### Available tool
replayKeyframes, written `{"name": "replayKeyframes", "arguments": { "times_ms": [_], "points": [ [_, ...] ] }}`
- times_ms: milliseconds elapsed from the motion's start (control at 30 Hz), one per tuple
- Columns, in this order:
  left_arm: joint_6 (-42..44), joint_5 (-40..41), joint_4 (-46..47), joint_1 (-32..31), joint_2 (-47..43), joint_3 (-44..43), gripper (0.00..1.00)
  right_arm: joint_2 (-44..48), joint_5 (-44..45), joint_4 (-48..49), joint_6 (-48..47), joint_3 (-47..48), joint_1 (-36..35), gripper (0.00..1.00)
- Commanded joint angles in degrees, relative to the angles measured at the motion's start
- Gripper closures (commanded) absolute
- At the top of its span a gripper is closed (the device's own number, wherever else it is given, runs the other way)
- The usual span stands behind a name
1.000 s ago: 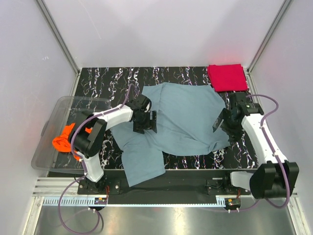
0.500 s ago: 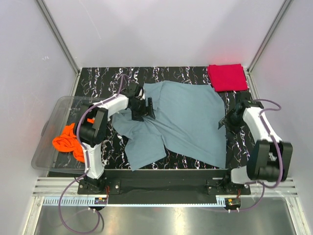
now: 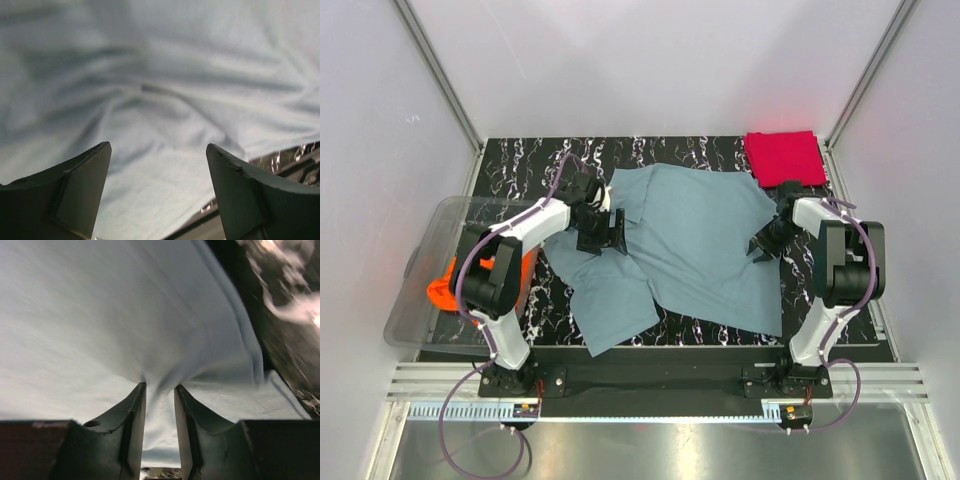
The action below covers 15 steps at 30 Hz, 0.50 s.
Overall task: Fold and stack the t-shirts
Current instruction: Flatten the tshirt out
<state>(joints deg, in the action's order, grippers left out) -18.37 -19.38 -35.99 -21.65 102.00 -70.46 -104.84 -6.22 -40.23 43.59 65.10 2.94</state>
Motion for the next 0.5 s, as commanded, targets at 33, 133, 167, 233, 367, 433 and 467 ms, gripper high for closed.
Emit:
{"name": "replayKeyframes", "arguments": {
  "times_ms": [33,133,167,233,367,433,467],
  "points": [
    [1.06,-1.02,0.39,1.43,11.96,-7.49,0.17,-9.22,1.13,5.51,-0.52,9.58,-0.30,0.65],
    [-0.17,-1.55,0.48,2.48,18.73,-13.46,0.17,-14.67,-1.43,4.47,-3.07,16.86,-1.18,0.64],
    [-0.17,-1.19,0.39,2.75,20.16,-16.79,0.17,-15.74,-1.60,4.28,-4.12,18.64,-1.97,0.65],
    [0.09,0.47,0.13,3.10,23.76,-20.49,0.17,-18.37,-1.17,2.80,-4.83,22.51,-2.50,0.63],
    [0.79,3.90,-4.27,2.93,20.10,-26.05,0.15,-18.13,2.08,-6.95,-7.02,31.65,-2.59,0.53],
    [1.05,6.36,-4.44,1.70,15.45,-24.13,0.11,-14.97,4.72,-11.16,-9.65,32.81,-2.59,0.48],
    [1.49,6.98,-4.53,1.18,10.64,-21.24,0.01,-13.48,5.94,-12.32,-10.19,32.37,-2.59,0.45]
  ]
}}
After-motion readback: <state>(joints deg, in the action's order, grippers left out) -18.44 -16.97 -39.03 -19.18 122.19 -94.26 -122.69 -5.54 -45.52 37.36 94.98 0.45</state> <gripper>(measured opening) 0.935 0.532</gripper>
